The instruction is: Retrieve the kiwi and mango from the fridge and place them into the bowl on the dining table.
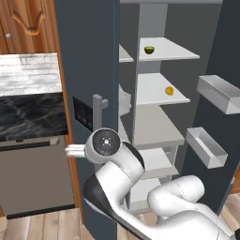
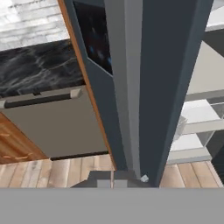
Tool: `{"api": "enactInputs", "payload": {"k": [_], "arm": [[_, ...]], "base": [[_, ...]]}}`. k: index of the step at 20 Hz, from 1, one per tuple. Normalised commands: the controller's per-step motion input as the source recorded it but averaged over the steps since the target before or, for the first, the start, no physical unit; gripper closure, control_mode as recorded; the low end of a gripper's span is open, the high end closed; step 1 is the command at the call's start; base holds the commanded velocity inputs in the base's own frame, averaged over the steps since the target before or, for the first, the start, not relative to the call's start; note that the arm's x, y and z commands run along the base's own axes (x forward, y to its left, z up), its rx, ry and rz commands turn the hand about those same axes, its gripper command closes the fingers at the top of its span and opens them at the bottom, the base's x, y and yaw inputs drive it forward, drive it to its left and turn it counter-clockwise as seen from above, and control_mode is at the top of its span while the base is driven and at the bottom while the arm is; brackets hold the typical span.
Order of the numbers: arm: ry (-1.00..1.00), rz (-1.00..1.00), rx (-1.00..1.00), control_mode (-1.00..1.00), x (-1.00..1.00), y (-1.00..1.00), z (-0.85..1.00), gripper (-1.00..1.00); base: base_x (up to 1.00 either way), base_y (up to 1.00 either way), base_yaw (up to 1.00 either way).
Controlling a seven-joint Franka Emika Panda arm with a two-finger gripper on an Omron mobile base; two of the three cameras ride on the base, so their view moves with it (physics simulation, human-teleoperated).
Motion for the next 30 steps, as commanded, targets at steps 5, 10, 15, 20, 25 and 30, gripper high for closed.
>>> {"api": "enactInputs", "payload": {"k": [5,10,15,20,25,30], "arm": [[-0.27,0.0,0.0,-1.0,-0.88,-0.35,0.45,1.0],[-0.37,0.0,0.0,-1.0,-0.37,-0.76,0.57,1.0],[-0.41,0.03,0.0,-1.0,-0.12,-0.58,0.94,1.0],[-0.12,0.0,0.02,-1.0,-0.05,-0.61,0.99,1.0],[0.07,0.0,0.09,-1.0,0.01,-0.71,0.62,1.0],[0.06,0.02,0.12,-1.0,0.19,-0.78,0.05,1.0]], "base": [[0.0,0.0,0.0],[0.0,0.0,0.0],[0.0,0.0,0.0],[0.0,0.0,0.0],[0.0,0.0,0.0],[0.0,0.0,0.0]]}}
